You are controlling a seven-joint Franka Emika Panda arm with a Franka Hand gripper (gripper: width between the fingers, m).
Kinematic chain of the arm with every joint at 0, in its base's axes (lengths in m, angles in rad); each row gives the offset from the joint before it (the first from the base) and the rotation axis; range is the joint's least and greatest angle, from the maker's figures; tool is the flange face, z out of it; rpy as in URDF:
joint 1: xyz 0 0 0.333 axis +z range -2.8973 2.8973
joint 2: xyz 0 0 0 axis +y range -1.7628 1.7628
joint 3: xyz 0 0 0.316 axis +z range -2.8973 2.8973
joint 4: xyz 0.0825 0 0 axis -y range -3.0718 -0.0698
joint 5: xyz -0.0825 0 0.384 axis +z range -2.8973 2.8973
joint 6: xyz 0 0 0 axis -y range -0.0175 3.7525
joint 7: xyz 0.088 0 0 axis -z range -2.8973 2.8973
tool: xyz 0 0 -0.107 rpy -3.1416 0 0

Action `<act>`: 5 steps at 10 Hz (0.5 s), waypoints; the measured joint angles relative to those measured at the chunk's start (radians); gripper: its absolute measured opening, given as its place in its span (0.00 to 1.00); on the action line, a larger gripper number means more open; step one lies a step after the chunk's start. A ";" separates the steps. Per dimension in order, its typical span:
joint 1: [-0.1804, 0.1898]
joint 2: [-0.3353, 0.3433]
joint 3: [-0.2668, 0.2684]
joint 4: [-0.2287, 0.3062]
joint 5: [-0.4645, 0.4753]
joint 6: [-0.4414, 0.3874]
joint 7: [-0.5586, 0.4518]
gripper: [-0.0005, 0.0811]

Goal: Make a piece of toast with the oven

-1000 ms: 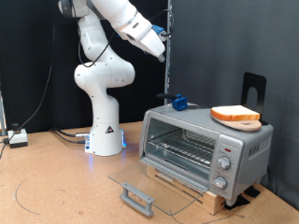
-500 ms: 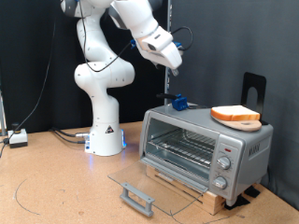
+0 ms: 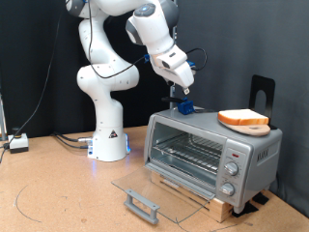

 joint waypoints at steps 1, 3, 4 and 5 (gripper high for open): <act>0.000 0.002 0.017 -0.013 0.001 0.020 0.001 1.00; 0.000 0.011 0.057 -0.035 0.009 0.051 0.010 1.00; 0.000 0.018 0.079 -0.045 0.025 0.074 0.010 1.00; 0.001 0.025 0.103 -0.053 0.046 0.104 0.010 1.00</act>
